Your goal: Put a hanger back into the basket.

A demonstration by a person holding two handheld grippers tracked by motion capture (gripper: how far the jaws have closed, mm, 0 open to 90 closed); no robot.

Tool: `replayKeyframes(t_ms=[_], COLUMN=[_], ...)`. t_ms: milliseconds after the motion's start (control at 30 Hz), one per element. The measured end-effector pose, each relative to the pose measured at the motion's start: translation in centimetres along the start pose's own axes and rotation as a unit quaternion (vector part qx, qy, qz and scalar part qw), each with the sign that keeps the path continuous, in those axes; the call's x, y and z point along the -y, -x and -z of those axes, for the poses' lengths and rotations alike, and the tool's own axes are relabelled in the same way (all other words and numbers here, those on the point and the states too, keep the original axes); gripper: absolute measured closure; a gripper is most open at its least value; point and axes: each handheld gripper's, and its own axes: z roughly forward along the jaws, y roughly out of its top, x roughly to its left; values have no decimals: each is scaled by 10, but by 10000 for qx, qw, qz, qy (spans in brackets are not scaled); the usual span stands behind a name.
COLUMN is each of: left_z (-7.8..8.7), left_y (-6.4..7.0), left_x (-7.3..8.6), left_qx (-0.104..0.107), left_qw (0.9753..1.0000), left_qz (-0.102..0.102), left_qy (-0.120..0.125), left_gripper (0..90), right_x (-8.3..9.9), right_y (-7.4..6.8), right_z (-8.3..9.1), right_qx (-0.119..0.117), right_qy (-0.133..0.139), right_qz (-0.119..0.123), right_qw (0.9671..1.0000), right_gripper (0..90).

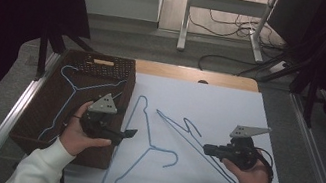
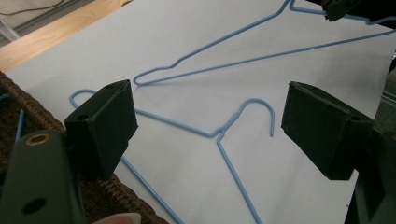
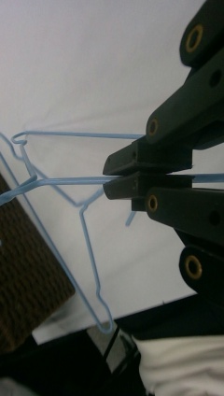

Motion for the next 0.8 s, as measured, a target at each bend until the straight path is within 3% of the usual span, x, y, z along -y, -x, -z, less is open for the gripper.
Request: replayKeyframes(t_ms=[267, 600, 800], left_z=[-5, -23, -41], left_y=[-1, 6, 17], left_x=[-1, -9, -17], left_qx=[73, 231, 422], left_qw=[10000, 9996, 9983], left_qz=[35, -108, -283], left_qy=[-32, -136, -268], left_gripper=[185, 207, 220], right_x=[3, 8, 8], right_y=[-1, 0, -2], right_z=[12, 18, 17], right_qx=[-648, -857, -960], right_qy=[199, 236, 225], right_qz=[-33, -74, -27], right_qw=[9977, 9960, 9951], right_gripper=[875, 875, 875])
